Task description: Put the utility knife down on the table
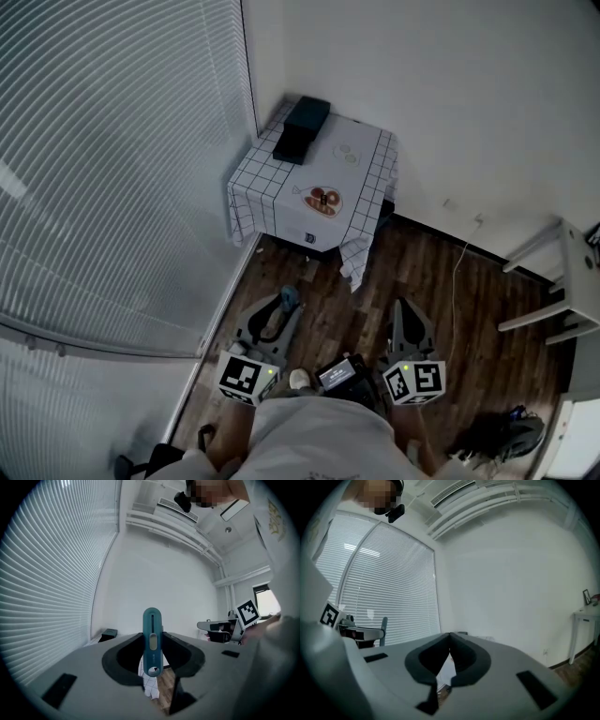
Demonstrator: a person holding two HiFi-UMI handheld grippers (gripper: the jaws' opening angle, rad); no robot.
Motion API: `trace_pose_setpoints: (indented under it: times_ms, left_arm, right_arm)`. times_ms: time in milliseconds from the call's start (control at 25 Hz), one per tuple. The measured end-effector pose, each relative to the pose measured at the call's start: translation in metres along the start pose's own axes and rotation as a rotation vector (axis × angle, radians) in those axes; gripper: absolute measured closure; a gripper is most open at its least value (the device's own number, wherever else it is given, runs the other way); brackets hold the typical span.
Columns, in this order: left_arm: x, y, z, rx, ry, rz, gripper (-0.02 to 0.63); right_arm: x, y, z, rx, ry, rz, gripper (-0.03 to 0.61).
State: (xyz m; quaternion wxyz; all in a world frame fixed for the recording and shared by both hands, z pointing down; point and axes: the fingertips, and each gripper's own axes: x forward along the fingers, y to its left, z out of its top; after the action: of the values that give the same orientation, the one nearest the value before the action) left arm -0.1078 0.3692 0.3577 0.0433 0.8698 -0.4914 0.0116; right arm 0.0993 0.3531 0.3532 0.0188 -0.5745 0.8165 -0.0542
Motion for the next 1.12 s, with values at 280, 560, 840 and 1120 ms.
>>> trace_pose_setpoints:
  times_ms: [280,560,840,1120]
  left_arm:
    - [0.010,0.002,-0.004,-0.010,0.008,-0.016,0.482]
    - [0.043,0.019,-0.005,0.015,0.009,-0.010,0.482]
    - [0.109,0.051,-0.005,0.013,0.033,0.008,0.482]
    - [0.182,0.080,0.003,0.019,0.032,0.028,0.482]
  right_arm:
    - [0.003,-0.008,-0.008,0.021,0.027,-0.012,0.571]
    - [0.037,-0.022,-0.018,0.034,0.037,0.002,0.571]
    - [0.108,-0.050,-0.014,0.032,0.045,0.034,0.571]
    - [0.179,-0.092,-0.007,0.039,0.048,0.055,0.571]
